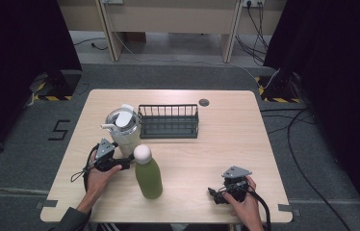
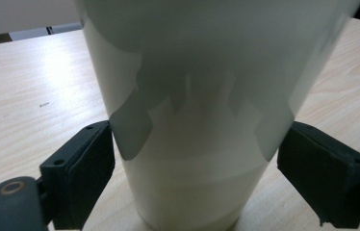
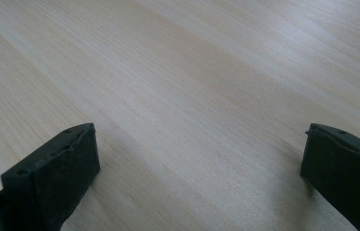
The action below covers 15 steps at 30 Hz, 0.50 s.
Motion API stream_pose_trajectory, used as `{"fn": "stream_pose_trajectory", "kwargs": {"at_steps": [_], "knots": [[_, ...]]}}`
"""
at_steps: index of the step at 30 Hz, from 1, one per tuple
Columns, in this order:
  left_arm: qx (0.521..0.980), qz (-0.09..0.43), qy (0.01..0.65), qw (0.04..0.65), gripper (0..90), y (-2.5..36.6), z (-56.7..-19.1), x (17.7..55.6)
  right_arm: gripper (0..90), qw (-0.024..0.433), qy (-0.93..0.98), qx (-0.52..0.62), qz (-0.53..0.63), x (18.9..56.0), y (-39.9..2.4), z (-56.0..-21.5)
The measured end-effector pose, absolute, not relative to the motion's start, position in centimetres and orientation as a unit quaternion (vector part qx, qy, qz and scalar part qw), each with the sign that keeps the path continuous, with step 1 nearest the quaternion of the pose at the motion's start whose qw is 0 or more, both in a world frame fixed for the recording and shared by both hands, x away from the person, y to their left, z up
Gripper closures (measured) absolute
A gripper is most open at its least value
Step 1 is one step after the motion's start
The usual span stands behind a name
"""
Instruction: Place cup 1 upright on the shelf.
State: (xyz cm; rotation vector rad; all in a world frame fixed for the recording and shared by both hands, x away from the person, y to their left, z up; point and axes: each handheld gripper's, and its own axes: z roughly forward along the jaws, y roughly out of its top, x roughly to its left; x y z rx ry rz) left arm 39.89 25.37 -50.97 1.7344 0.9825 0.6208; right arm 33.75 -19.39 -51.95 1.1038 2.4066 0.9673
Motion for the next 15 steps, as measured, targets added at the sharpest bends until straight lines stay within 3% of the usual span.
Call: {"fn": "stream_pose_trajectory", "kwargs": {"at_steps": [15], "knots": [[0.692,0.265,0.404,0.536,9.4,24.85,-51.83,40.7,0.3,0.16,0.843,0.386,0.339,33.76,-19.39,-51.95]]}}
